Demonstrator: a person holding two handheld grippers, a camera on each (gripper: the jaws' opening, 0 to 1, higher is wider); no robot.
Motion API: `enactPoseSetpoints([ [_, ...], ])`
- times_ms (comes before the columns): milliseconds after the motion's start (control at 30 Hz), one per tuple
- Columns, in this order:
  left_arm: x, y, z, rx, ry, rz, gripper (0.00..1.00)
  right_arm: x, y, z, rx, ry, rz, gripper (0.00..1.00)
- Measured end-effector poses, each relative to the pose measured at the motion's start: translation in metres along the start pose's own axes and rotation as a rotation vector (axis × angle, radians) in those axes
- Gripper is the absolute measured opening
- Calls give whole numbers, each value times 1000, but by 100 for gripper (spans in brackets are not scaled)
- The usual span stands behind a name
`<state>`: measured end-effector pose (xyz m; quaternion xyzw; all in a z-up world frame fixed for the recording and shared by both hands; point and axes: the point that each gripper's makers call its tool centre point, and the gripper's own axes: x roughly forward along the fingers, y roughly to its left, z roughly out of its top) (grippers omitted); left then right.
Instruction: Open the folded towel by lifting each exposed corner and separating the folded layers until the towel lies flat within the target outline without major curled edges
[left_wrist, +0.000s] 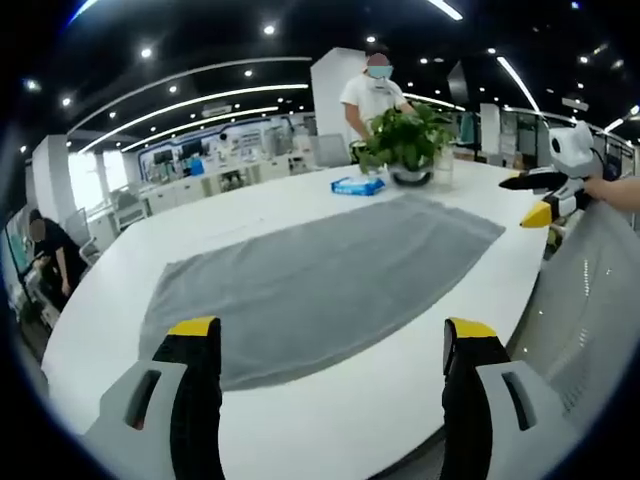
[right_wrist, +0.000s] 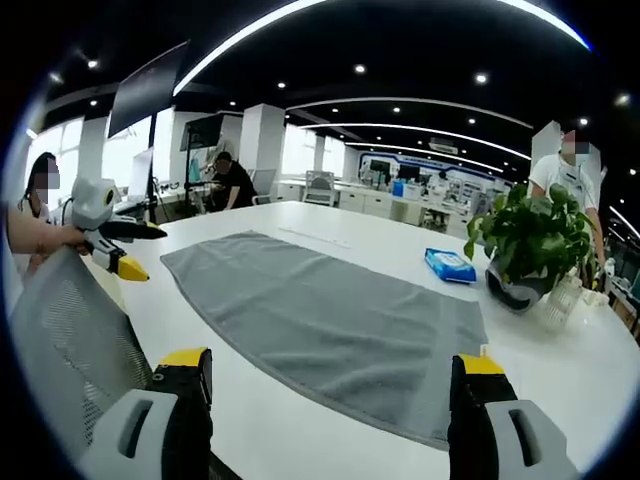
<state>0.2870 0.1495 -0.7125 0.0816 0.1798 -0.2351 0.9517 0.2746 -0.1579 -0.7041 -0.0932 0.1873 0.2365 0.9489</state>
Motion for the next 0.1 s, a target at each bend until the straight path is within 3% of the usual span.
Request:
enactPoseSetpoints([
  [100, 0, 1, 0, -11, -4, 6, 93, 0, 0, 1, 8, -6, 3, 100],
])
